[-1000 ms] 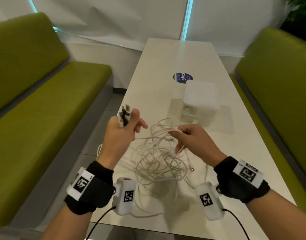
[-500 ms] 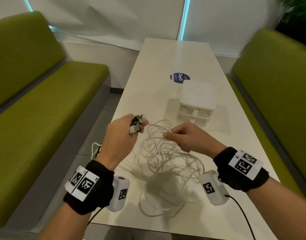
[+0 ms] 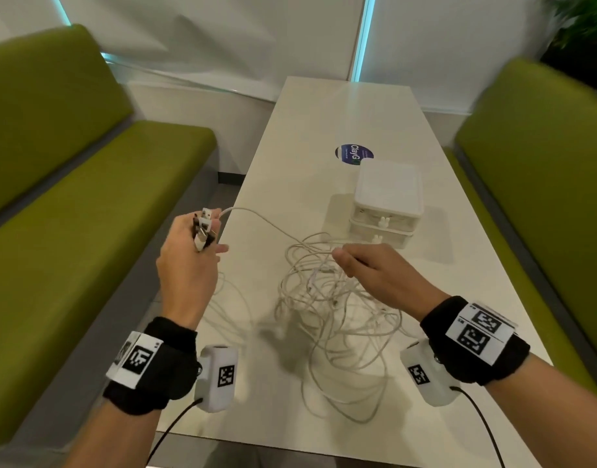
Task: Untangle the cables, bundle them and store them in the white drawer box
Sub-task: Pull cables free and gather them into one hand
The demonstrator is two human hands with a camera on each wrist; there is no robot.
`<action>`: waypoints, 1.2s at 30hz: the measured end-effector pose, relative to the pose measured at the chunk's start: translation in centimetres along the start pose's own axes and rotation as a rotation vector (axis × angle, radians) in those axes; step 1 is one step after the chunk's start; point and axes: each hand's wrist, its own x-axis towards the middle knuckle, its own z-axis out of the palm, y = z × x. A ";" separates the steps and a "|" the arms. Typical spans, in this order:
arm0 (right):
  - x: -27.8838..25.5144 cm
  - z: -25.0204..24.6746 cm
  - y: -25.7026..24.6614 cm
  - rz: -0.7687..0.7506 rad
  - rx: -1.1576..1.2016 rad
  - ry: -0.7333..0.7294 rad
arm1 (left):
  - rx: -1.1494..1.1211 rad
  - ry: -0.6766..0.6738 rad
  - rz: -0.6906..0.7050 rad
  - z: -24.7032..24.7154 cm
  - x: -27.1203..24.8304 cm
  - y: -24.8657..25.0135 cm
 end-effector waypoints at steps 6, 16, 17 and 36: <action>0.4 1.0 -0.1 0.107 -0.337 0.038 | 0.106 -0.017 0.438 2.1 -3.0 1.7; 0.0 0.8 -1.8 -0.069 -0.169 0.002 | 0.284 -0.507 0.522 5.4 -5.7 0.9; 0.0 0.6 -1.8 -0.076 -0.158 0.000 | 0.344 -0.503 0.540 5.4 -5.7 1.0; 0.2 -1.1 1.1 0.066 0.132 0.239 | -0.190 -0.197 -0.042 0.8 -1.9 2.1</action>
